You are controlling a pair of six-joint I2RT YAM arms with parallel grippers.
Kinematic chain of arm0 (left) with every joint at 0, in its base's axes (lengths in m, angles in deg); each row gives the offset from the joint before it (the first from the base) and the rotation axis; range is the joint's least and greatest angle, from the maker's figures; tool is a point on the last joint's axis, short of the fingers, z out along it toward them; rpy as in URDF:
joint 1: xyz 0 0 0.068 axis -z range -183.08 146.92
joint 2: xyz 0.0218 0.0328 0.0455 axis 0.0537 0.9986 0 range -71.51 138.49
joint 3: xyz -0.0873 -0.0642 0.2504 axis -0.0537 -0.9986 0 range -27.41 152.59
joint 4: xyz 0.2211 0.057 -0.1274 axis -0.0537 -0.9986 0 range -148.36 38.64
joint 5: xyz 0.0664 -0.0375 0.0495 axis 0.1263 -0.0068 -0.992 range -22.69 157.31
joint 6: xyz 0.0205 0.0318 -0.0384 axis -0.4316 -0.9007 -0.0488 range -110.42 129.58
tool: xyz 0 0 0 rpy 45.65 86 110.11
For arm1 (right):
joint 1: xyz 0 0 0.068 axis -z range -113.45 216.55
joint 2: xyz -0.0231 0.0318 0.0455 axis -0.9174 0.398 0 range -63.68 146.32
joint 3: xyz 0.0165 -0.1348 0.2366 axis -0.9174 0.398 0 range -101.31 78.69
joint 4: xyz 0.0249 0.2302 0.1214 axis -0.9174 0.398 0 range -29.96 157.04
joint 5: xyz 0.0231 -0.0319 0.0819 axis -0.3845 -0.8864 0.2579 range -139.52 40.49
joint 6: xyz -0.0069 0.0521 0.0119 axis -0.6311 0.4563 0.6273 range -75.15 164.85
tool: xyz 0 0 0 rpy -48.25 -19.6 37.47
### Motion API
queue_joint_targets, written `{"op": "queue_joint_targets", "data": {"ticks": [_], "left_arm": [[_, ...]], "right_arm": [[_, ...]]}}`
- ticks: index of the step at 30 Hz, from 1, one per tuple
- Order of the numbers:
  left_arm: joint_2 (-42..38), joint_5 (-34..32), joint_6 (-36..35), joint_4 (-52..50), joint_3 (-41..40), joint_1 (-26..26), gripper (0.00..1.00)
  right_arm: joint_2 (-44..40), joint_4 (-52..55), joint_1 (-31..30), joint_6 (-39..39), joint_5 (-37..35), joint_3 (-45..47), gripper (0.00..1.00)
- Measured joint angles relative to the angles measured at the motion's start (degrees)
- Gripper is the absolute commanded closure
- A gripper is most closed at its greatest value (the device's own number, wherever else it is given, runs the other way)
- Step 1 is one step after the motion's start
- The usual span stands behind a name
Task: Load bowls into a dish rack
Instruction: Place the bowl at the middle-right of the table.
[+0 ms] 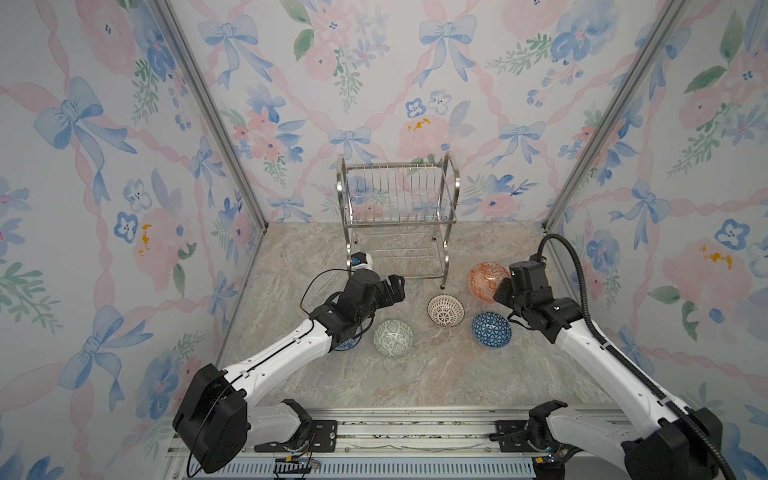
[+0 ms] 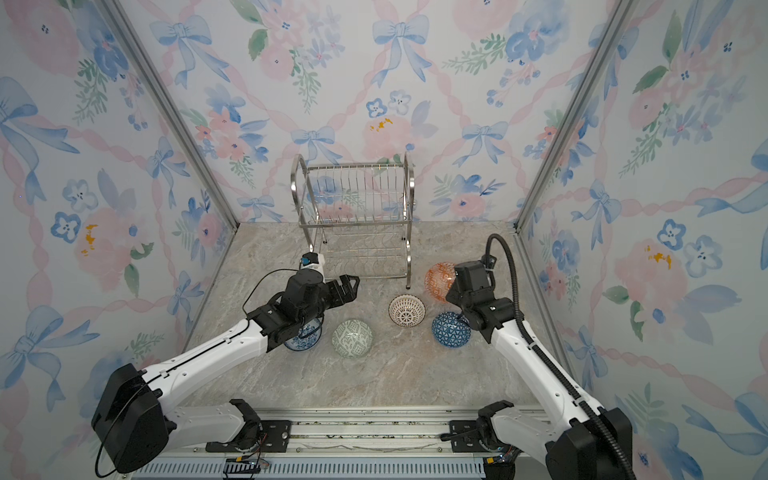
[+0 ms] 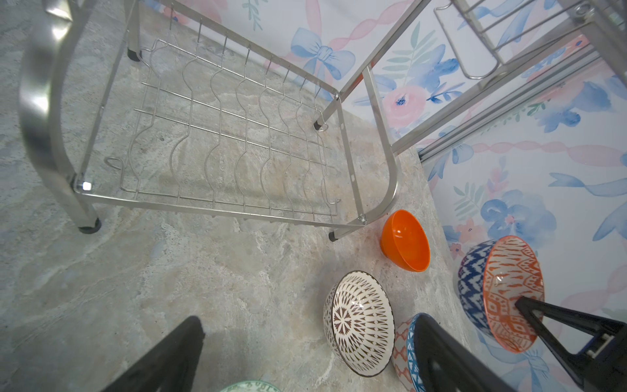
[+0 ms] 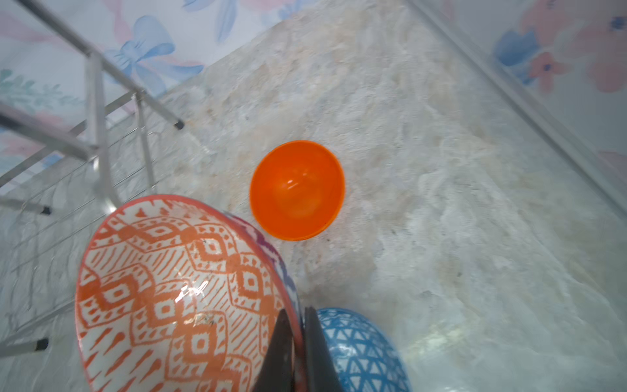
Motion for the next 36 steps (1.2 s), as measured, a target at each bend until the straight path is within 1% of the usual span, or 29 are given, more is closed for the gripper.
{"op": "queue_joint_targets", "data": {"ticks": [4,6,8,15,17,25,31,32,33,34,35,36], "left_arm": [[-1.29,0.02,-0.74,0.0,-1.6,-0.46,0.02],[-2.67,0.13,-0.9,0.0,-3.08,-1.29,0.03],[-3.85,0.42,-1.03,-0.02,-4.46,-2.4,0.03],[-5.35,3.43,-1.05,-0.02,-8.66,-7.56,0.03],[-6.25,4.11,-1.05,-0.44,-10.12,-9.16,0.02],[-8.46,6.64,-1.29,-1.51,-11.23,-14.36,0.03],[-8.83,8.61,-1.49,-1.99,-12.48,-16.15,0.02],[-8.83,8.92,-1.49,-2.08,-12.59,-16.15,0.02],[-8.83,9.22,-1.46,-2.19,-12.61,-16.15,0.03],[-8.83,9.51,-1.49,-2.19,-12.61,-16.15,0.02],[-8.83,9.73,-1.49,-2.16,-12.61,-16.15,0.03],[-8.81,10.1,-1.49,-2.16,-12.61,-16.15,0.02]], "right_arm": [[-1.09,1.27,13.42,0.22,3.8,3.76,1.0],[0.46,1.29,18.03,0.2,6.36,5.09,1.0],[2.78,0.94,20.28,0.17,8.31,6.1,1.0],[11.91,-2.64,21.51,-0.37,12.92,8.52,1.0],[14.25,-4.13,21.53,-0.92,13.35,8.52,0.97],[17.33,-8.92,21.57,-2.03,14.58,8.48,0.9],[20.33,-9.94,21.57,-3.48,14.29,7.85,0.75],[20.65,-9.94,21.57,-3.76,14.08,7.85,0.72],[20.74,-9.94,21.57,-3.76,13.88,7.85,0.66],[20.74,-9.97,21.57,-3.85,13.6,7.85,0.56],[20.72,-9.94,21.57,-4.26,13.27,7.76,0.54],[20.72,-9.94,21.57,-4.7,12.98,7.65,0.53]]}}
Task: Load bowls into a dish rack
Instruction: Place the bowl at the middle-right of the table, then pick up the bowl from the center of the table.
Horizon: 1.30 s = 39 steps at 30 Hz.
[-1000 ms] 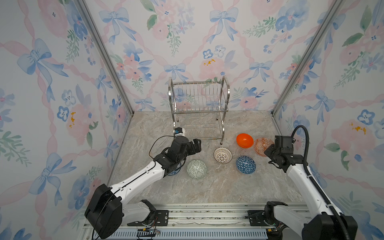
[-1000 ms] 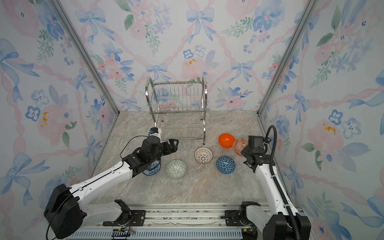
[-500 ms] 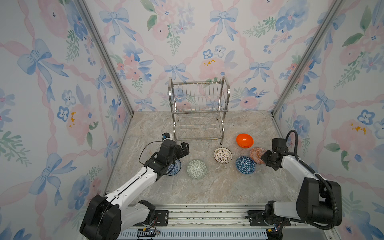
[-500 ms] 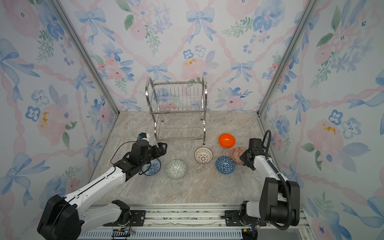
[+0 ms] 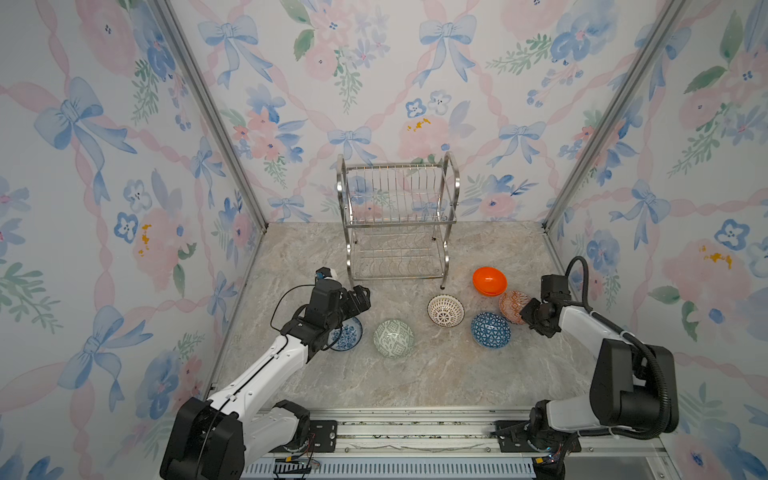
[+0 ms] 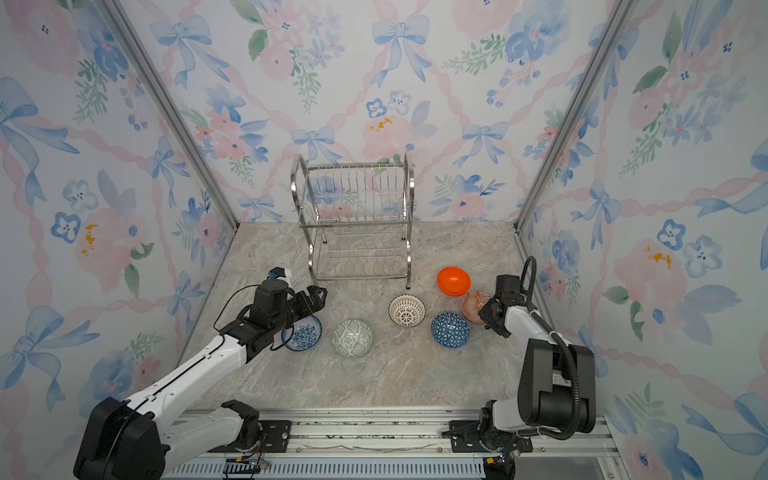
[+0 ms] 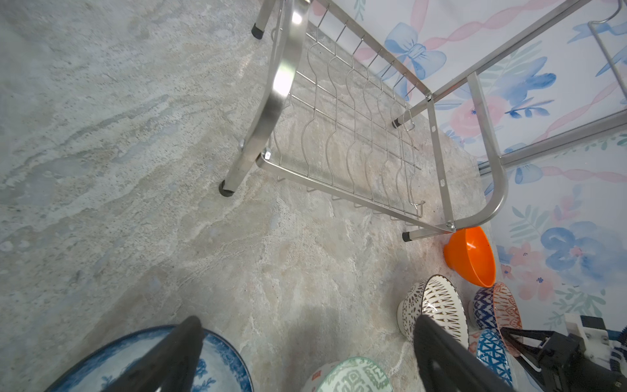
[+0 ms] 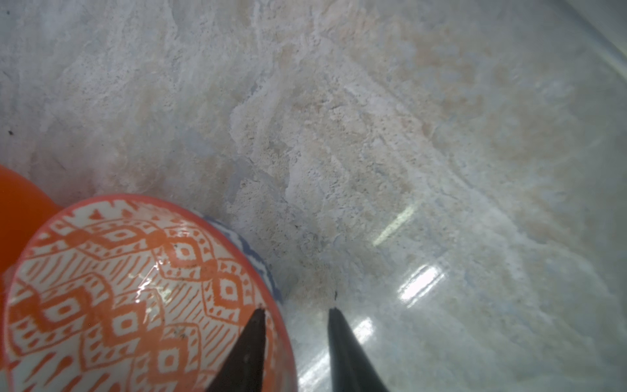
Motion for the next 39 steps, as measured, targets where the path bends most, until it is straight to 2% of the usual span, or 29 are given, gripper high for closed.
{"op": "queue_joint_targets", "data": {"ticks": [2,7,10,12,17,26,32,39], "left_arm": [[0.2,0.48,0.02,0.0,0.0,0.0,0.03],[1.6,1.79,0.02,-0.04,0.15,0.0,0.03],[2.51,2.86,0.0,-0.31,0.85,0.0,0.03],[3.02,3.8,0.02,-0.39,1.6,0.02,0.02],[4.13,6.25,0.02,-0.37,2.99,0.68,0.03],[5.25,9.88,0.0,-0.39,3.15,1.07,0.02],[5.16,10.14,0.0,-0.39,3.1,1.07,0.03],[4.22,10.32,0.0,-0.37,2.71,1.07,0.02]], "right_arm": [[-0.57,0.28,-0.02,-0.5,-0.61,-0.17,0.51],[-5.73,3.45,-2.95,-2.01,-5.33,-2.64,0.15],[-10.62,5.31,-10.43,-3.85,-10.47,-5.44,0.04],[-13.31,5.92,-16.7,-5.44,-12.79,-7.37,0.01],[-13.22,6.12,-32.48,-9.01,-15.45,-12.85,0.0],[4.07,9.44,-52.57,-11.98,-16.63,-21.0,0.09],[12.98,11.56,-57.16,-11.91,-17.35,-24.96,0.16],[18.43,13.09,-57.53,-10.32,-18.49,-26.56,0.33]]}}
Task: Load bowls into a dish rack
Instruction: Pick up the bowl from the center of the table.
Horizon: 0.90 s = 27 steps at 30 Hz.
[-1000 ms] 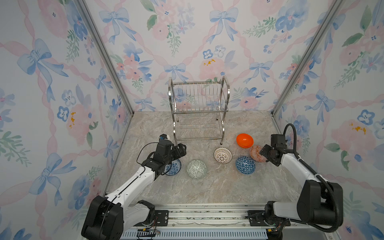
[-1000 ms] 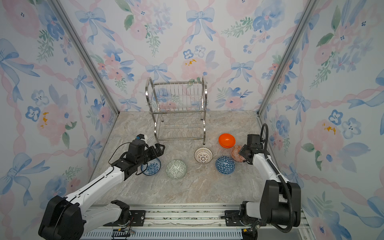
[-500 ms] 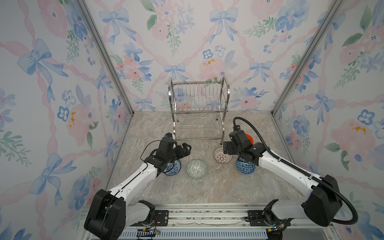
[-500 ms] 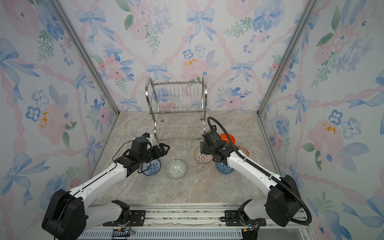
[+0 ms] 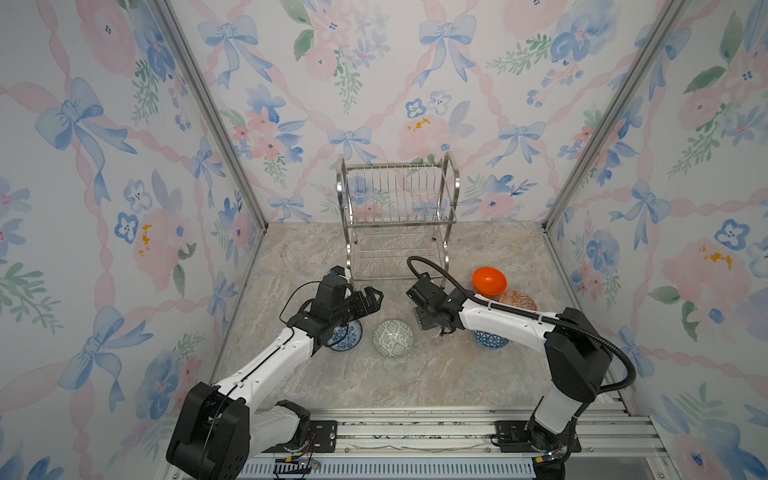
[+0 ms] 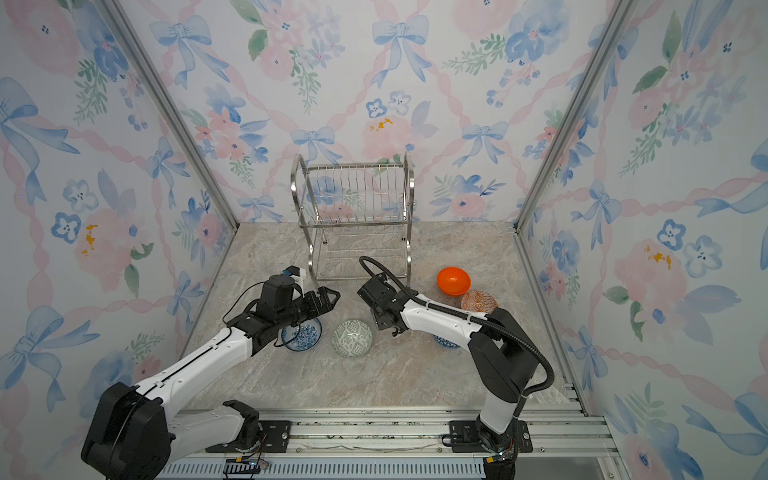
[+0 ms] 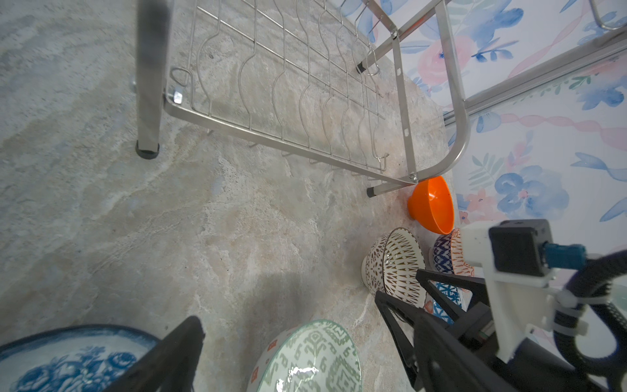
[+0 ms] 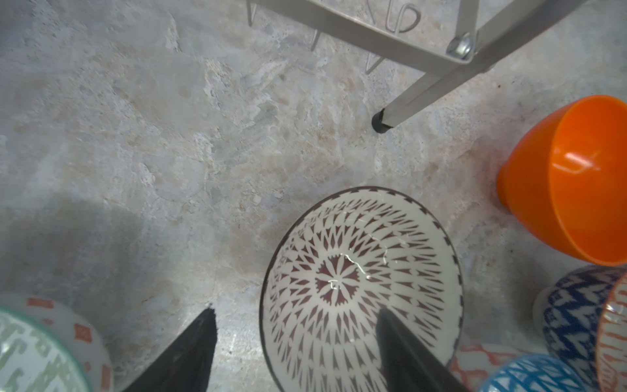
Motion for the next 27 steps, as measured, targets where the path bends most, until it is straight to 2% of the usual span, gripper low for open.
{"op": "queue_joint_targets", "data": {"ticks": [4,6,13,25,27], "left_arm": [[0.0,0.02,0.0,-0.02,-0.26,0.0,0.02],[0.0,0.0,0.0,-0.02,-0.39,0.0,0.03],[0.0,0.0,0.0,-0.02,-0.57,0.0,0.03],[0.0,-0.02,0.0,-0.04,-0.63,0.0,0.03],[0.0,-0.02,0.0,-0.02,-0.63,0.0,0.02]], "right_arm": [[2.49,0.24,0.0,0.44,-0.39,-1.01,0.45],[3.54,0.28,-0.15,0.66,-0.42,-1.42,0.47],[6.19,0.48,-0.57,0.98,-0.42,-2.43,0.68],[6.12,0.0,-0.81,0.83,-0.04,-2.49,0.88],[5.7,-0.24,-0.9,0.79,0.66,-2.4,0.94]]}}
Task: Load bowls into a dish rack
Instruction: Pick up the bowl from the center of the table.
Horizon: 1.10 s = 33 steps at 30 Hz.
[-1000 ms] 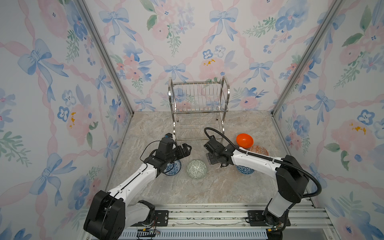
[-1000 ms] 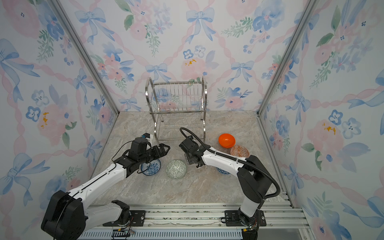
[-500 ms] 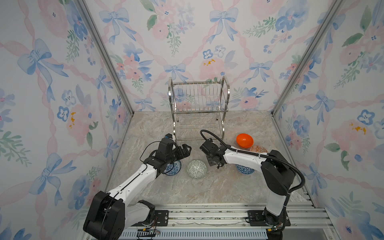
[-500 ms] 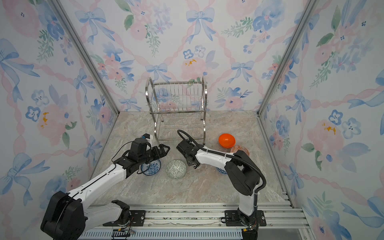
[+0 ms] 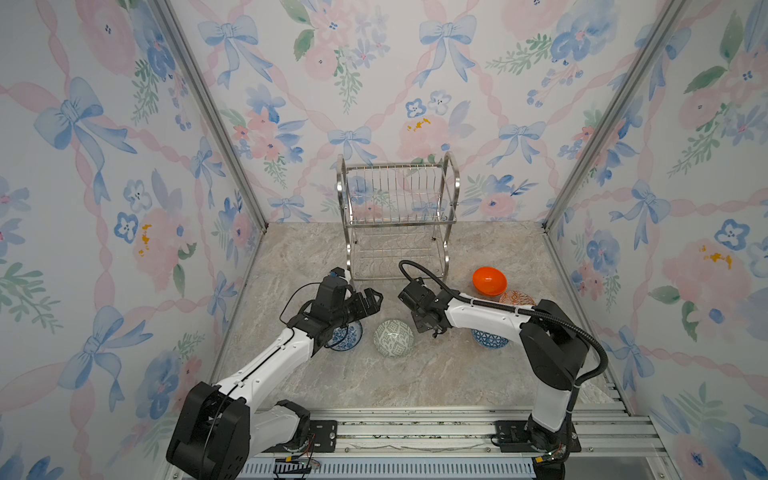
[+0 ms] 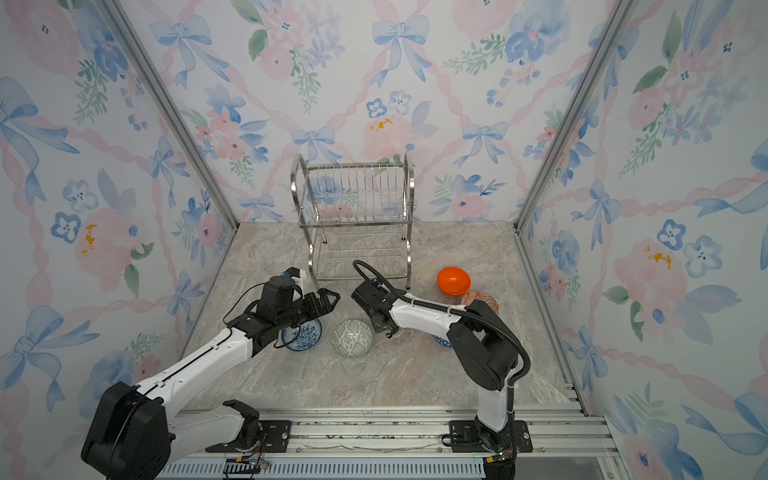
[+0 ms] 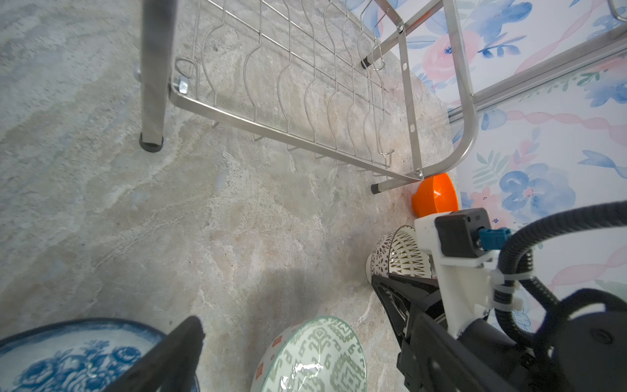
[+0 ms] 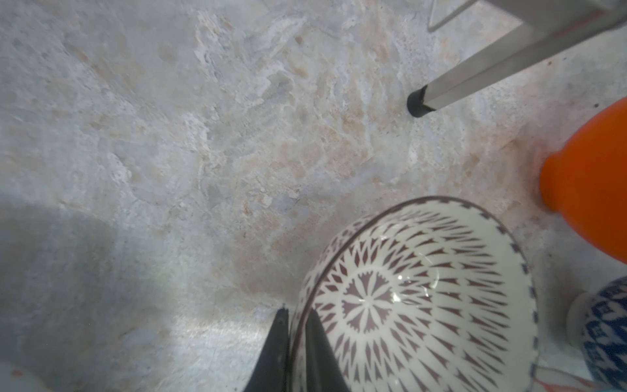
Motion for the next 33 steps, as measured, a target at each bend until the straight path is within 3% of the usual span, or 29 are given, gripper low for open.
{"op": "queue_joint_targets", "data": {"ticks": [4,10,21,33], "left_arm": [[-0.13,0.0,0.0,-0.02,0.0,0.0,0.03],[-1.22,0.13,-0.17,0.0,0.0,-0.46,0.03],[-3.58,3.1,-0.42,0.02,1.22,-6.21,0.03],[-3.63,5.62,-0.37,-0.02,1.46,-6.51,0.03]], "right_arm": [[-2.45,-1.29,-0.17,0.26,2.01,0.83,1.0],[-8.04,-4.26,-0.17,0.59,4.59,2.95,1.0],[-23.58,-17.77,2.91,4.59,14.49,12.81,1.0],[-20.2,-38.58,3.39,7.19,26.86,14.71,1.0]]}}
